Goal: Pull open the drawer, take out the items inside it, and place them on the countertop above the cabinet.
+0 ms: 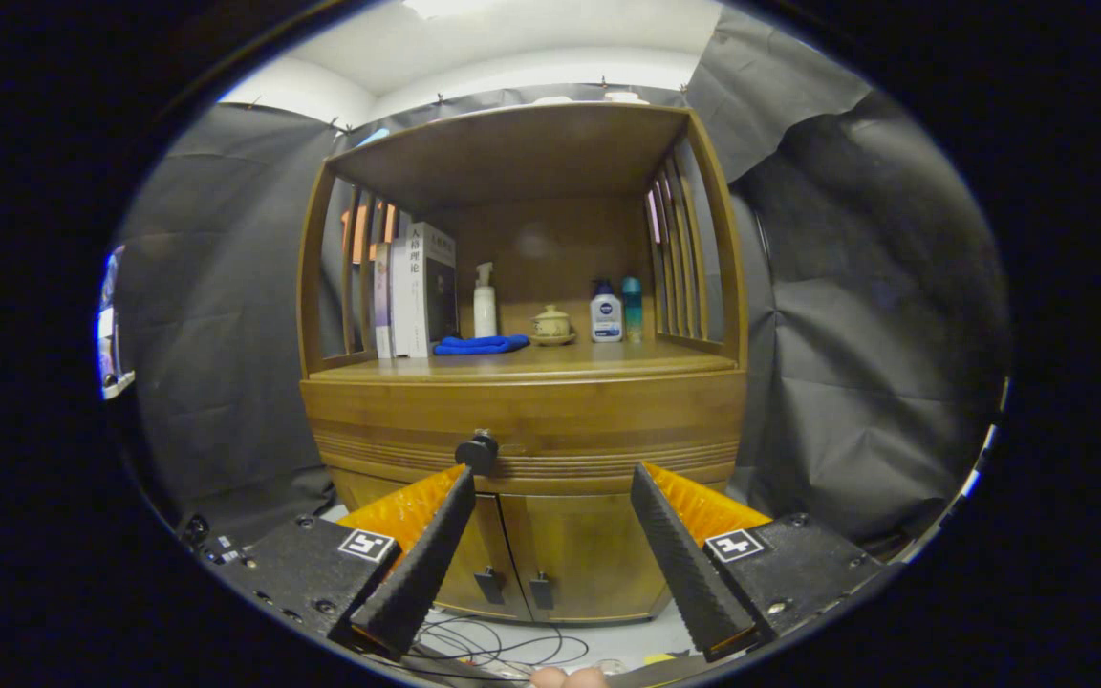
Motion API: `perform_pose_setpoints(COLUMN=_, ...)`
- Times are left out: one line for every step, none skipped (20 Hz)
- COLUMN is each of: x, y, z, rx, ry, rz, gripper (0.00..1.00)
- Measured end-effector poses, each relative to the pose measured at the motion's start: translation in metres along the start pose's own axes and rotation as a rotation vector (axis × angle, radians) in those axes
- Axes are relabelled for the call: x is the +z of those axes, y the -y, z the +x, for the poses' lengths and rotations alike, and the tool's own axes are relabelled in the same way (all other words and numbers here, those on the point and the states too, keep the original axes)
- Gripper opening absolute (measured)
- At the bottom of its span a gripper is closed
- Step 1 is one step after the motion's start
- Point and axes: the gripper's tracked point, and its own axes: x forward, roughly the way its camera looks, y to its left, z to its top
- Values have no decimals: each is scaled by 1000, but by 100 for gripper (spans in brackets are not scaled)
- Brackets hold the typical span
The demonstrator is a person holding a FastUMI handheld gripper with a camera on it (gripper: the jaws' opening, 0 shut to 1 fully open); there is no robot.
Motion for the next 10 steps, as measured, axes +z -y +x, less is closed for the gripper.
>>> perform_pose_setpoints(x=0, y=0, z=1, rx=-1, ry=2, rz=-1, gripper=100)
perform_pose_setpoints(x=1, y=-1, z=2, rx=-1, ry=2, rz=-4, gripper=100)
perform_pose_setpoints(x=1, y=-3, z=4, rx=0, ry=4, rz=-8, gripper=100)
perform_pose_setpoints(x=3, y=-5, z=6, rx=1, ry=7, rz=-13, gripper=100)
perform_pose_setpoints(x=5, y=-7, z=9, rx=0, ry=12, rz=-14, gripper=100)
perform_pose_setpoints(x=8, y=-11, z=13, rx=3, ry=16, rz=-17, gripper=100)
perform_pose_setpoints(x=10, y=-16, z=18, rx=6, ry=21, rz=-21, gripper=100)
perform_pose_setpoints(x=10, y=-21, z=24, rx=8, ry=19, rz=-30, gripper=100)
perform_pose_setpoints(x=9, y=-23, z=29, rx=0, ry=16, rz=-37, gripper=100)
perform_pose_setpoints(x=7, y=-27, z=38, rx=-3, ry=11, rz=-38, gripper=100)
